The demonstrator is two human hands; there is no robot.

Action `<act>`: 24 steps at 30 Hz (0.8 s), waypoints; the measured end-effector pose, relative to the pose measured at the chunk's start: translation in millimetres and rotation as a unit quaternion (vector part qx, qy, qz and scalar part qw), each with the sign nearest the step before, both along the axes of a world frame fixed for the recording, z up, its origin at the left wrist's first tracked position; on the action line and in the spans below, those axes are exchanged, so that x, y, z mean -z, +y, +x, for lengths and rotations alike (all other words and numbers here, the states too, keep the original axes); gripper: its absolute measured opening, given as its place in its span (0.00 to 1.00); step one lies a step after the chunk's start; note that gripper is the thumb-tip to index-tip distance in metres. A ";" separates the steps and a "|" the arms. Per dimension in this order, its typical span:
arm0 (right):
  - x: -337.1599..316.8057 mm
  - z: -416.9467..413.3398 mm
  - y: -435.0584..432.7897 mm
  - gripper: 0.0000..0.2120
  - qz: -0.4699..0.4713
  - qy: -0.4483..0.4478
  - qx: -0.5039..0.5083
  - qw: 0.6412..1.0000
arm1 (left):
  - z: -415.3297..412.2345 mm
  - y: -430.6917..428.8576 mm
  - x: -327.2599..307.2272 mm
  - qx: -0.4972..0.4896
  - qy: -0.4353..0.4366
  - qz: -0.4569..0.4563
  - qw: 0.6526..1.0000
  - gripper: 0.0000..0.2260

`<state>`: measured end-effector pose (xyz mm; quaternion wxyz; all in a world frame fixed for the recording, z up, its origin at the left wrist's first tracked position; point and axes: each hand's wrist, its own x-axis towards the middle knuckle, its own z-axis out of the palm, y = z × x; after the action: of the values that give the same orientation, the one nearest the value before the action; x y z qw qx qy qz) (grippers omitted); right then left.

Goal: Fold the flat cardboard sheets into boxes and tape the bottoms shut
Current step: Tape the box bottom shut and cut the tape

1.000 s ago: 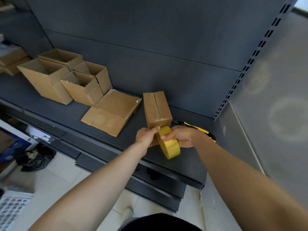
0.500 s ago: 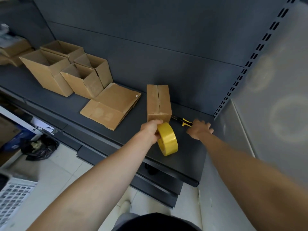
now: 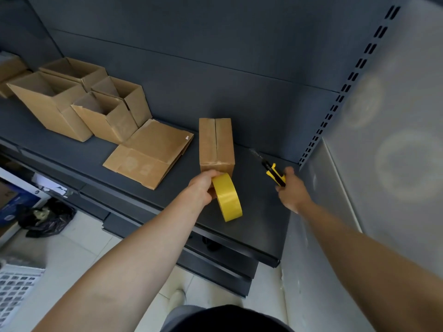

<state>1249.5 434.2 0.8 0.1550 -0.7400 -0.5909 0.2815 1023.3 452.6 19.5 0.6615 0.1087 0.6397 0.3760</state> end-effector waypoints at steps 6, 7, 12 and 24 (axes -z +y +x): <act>-19.8 -27.5 2.6 0.12 0.036 -0.054 -0.174 0.983 | -4.9 2.8 -1.2 0.038 -0.013 0.004 0.999 0.06; -20.6 -34.6 4.7 0.12 0.035 -0.062 -0.185 0.980 | -5.4 3.3 -0.9 0.042 -0.011 0.006 0.999 0.03; -27.3 -70.1 11.8 0.14 0.055 -0.005 -0.152 0.987 | -10.4 3.7 -2.9 0.054 -0.028 0.012 0.998 0.01; -60.6 -116.6 43.4 0.27 0.083 0.001 -0.138 0.987 | -28.6 8.3 -3.7 0.083 -0.010 0.013 0.996 0.06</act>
<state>1132.9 477.6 61.4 0.1762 -0.6353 -0.7087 0.2511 994.7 460.9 23.2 0.6953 0.1660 0.6172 0.3288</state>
